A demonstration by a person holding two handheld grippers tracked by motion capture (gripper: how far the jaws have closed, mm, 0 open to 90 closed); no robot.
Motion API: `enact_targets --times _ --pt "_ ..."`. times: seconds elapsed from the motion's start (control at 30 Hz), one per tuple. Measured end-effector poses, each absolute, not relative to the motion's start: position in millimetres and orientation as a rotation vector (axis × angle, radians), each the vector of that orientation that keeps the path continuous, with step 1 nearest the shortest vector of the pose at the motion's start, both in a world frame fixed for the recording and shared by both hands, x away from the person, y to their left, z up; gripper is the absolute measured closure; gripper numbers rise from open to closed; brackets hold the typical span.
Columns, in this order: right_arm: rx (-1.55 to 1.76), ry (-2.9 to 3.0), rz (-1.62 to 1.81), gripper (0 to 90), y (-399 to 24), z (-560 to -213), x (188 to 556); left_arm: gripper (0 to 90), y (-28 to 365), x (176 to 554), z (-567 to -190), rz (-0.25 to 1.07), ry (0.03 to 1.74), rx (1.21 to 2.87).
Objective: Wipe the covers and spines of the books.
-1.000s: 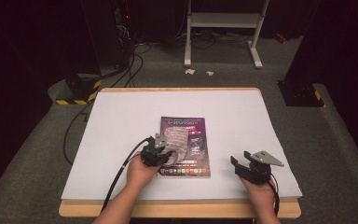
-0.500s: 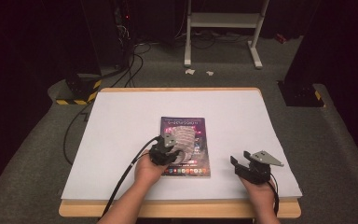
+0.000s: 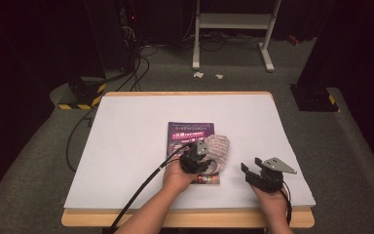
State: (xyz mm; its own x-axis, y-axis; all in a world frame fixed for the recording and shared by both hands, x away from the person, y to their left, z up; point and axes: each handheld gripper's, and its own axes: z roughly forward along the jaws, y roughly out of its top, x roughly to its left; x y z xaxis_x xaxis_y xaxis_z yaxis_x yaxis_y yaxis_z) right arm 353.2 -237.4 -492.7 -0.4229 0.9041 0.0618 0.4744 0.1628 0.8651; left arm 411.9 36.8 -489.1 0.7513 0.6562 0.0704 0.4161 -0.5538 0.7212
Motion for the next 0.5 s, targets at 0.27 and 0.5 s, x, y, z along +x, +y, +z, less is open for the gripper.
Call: enact_targets --times 0.27,0.5 --pt "1.294 1.97 1.19 38.0 -237 -492 353 65.1 105 415 -490 0.493 0.907 2.213" --pt "1.298 1.979 1.188 38.0 -234 -493 352 65.2 141 430 -488 0.536 0.996 2.196"
